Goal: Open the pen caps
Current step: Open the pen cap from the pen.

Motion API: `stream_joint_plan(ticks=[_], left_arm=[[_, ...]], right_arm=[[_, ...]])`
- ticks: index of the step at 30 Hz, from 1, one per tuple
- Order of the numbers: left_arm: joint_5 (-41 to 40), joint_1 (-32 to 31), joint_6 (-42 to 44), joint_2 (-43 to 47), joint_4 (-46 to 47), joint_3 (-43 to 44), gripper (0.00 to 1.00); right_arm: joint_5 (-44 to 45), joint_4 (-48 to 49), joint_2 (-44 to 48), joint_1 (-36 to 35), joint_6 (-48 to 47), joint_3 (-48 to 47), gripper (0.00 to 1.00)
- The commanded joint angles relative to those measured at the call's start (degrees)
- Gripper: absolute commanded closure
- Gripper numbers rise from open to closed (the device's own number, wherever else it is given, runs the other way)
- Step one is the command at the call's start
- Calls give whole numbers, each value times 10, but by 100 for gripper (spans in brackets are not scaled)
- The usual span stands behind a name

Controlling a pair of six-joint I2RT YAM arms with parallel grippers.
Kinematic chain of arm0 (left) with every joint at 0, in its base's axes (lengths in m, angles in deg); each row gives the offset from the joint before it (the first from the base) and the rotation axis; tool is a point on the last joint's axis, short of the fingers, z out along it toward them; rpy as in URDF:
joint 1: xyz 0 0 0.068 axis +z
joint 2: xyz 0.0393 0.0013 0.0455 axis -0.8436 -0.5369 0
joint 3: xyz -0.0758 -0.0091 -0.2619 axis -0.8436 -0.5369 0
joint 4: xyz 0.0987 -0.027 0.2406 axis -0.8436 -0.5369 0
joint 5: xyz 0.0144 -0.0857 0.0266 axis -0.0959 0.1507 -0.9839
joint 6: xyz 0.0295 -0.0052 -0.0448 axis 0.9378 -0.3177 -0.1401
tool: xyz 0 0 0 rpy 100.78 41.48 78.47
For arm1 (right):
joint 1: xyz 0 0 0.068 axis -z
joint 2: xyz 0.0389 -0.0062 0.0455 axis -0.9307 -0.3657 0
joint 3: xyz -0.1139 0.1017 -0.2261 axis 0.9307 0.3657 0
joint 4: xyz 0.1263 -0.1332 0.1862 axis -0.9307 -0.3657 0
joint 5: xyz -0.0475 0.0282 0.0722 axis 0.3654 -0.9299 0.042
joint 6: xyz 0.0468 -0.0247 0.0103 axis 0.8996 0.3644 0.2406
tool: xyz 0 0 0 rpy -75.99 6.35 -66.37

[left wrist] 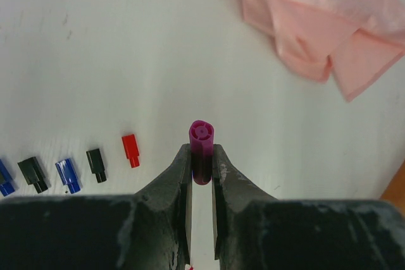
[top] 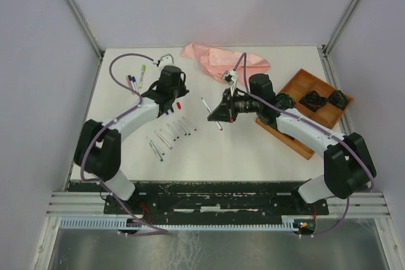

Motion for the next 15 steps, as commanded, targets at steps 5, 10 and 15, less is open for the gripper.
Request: stream_joint_plan(ticks=[5,10,15], left_arm=[[-15,1,-16,-147,-116,123,97],[-36,0,-9,-206,-144,160,94],[-49,1,-1,-250,-174,197,94]], right_arm=[[13,-14,12,5,-16,-31,100],[14,-15,13,7,-16,-32,100],[14,-16,13,9,-17,-32,100]])
